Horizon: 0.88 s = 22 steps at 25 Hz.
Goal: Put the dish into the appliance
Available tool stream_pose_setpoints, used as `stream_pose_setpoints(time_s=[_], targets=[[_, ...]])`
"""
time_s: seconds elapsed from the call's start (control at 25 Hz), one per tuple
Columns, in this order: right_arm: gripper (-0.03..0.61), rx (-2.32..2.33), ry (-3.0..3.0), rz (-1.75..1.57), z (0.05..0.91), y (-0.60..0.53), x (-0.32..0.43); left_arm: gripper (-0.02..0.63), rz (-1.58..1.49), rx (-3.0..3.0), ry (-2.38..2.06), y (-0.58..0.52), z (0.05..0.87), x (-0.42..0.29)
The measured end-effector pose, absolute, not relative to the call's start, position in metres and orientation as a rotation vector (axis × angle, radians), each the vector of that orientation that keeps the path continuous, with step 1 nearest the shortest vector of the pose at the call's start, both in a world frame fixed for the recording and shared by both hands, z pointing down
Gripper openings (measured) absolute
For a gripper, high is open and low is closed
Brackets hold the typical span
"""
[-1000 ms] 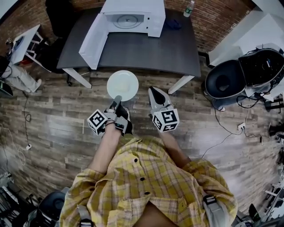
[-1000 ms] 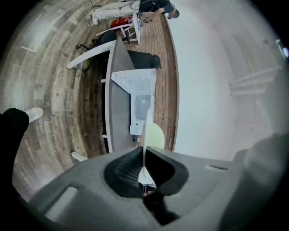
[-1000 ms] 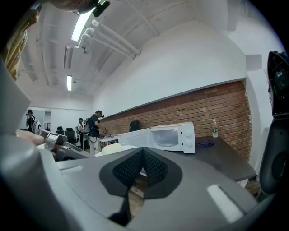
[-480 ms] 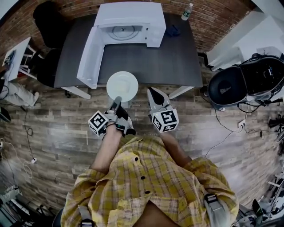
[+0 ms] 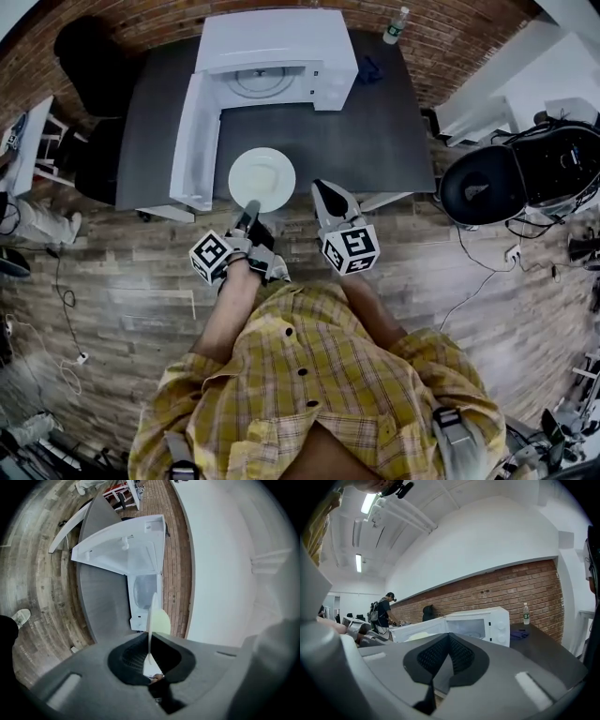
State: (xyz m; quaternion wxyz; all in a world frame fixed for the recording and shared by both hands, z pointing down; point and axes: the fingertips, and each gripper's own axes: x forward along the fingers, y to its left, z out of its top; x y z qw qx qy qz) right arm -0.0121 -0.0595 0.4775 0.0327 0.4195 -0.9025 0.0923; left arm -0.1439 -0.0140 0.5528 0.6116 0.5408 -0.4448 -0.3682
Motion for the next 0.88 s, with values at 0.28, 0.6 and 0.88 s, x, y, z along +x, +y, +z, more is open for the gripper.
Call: stream_pose_setpoints(time_s=[0.28, 0.6, 0.88], targets=[[0.003, 1.352, -2.763, 0.306, 0.477, -0.094, -0.032, 0.011, -0.841, 1.284, -0.973, -0.055, 0.546, -0.158], [0.003, 1.417, -2.734, 0.353, 0.475, -0.115, -0.035, 0.011, -0.786, 1.288, -0.982, -0.076, 0.558, -0.163], [0.003, 1.401, -2.718, 0.342, 0.477, -0.114, -0.034, 0.009, -0.807, 1.278, -0.965, -0.081, 0.559, -0.159]])
